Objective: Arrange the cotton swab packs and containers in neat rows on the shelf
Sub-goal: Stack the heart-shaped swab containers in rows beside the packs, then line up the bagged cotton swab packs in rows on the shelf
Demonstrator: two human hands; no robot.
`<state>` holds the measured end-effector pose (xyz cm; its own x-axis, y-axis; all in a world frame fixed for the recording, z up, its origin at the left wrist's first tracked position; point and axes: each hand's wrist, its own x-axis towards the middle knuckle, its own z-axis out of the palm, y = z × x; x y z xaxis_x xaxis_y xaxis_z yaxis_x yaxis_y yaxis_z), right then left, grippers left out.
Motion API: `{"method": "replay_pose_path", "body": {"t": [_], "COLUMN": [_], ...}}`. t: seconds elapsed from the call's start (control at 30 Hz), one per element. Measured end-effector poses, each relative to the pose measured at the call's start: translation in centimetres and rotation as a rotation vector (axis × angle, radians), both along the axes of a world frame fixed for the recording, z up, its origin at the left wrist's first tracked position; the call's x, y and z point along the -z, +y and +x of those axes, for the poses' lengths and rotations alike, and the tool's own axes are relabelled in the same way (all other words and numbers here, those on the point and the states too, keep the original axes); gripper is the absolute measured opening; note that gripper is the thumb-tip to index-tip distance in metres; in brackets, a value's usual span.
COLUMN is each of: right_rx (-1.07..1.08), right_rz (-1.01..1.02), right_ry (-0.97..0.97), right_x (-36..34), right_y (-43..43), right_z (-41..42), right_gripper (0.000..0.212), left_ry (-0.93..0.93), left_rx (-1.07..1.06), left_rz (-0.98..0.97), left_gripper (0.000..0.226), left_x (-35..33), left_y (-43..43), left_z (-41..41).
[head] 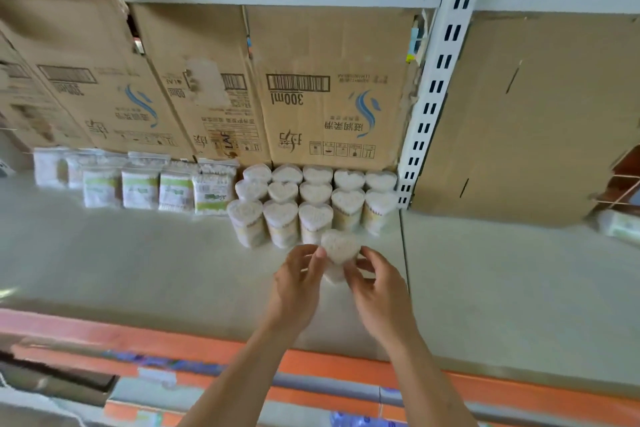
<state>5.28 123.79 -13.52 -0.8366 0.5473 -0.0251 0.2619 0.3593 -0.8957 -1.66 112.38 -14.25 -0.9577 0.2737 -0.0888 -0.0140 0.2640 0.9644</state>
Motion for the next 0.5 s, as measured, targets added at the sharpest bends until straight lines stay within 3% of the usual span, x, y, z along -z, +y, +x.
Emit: {"method": "replay_pose_path", "body": {"t": [0.3,0.5], "right_rx": [0.09,0.146], "right_rz": [0.032,-0.013], "right_ry": [-0.017,-0.019], "right_x": [-0.3,0.3], "right_y": [1.4,1.1], "right_z": [-2.5,-4.2], "right_gripper": [0.031,0.03], "left_ry": [0.012,0.105], "left_rx": [0.251,0.366], "left_rz": [0.03,-0.093], "left_gripper": [0.014,0.019], "left_x": [-0.7,-0.7], "left_y": [1.9,1.8], "left_z": [-0.8,-2.1]}}
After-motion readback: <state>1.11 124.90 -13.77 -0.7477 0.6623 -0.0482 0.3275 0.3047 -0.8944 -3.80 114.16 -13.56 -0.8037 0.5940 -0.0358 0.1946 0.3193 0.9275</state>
